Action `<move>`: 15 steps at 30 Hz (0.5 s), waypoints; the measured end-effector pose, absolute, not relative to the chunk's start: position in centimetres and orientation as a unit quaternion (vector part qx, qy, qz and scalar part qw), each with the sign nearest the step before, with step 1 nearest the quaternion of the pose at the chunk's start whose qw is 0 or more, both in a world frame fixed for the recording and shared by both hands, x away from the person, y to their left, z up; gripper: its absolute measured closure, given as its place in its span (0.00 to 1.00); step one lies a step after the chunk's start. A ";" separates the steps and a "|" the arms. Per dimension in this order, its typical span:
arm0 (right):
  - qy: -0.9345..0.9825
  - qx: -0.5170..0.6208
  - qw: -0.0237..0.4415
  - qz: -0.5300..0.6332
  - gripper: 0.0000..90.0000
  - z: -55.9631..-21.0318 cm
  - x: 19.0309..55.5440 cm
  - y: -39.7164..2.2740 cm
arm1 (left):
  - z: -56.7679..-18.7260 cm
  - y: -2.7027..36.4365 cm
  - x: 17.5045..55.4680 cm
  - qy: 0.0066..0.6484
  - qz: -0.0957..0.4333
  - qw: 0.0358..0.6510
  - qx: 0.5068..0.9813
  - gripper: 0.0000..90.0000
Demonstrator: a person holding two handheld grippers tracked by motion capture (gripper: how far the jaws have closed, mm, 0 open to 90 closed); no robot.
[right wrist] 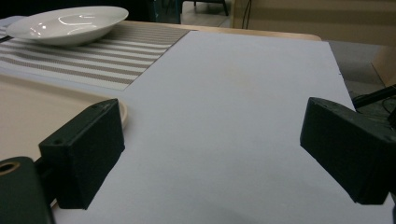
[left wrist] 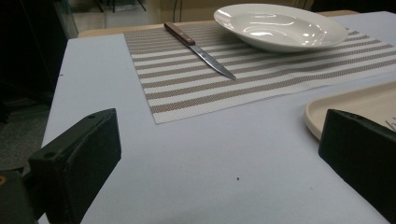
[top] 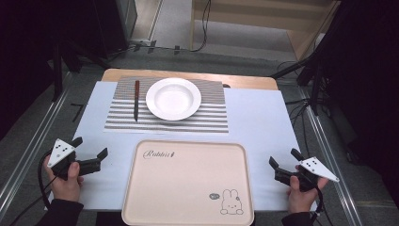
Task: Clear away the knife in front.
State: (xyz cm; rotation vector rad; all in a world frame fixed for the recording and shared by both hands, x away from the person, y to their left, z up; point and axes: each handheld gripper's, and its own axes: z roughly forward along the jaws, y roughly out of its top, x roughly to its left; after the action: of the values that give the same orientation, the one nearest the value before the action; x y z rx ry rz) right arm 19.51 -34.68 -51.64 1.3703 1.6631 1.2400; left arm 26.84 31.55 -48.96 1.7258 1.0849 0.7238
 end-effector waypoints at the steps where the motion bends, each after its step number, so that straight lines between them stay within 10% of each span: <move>1: 0.635 0.518 0.325 0.473 0.06 -51.6 19.5 -34.7 | -48.8 31.3 26.7 0.435 0.299 0.472 0.706 0.00; 15: 0.640 0.512 0.329 0.469 0.05 -51.5 19.1 -34.3 | -45.4 28.4 28.7 0.447 0.289 0.462 0.709 0.02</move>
State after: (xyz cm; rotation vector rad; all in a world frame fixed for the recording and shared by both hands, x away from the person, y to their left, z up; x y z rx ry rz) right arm 19.14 -34.32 -51.53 1.3411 1.6737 1.2281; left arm 28.68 28.42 -45.38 1.7445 1.0986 0.7101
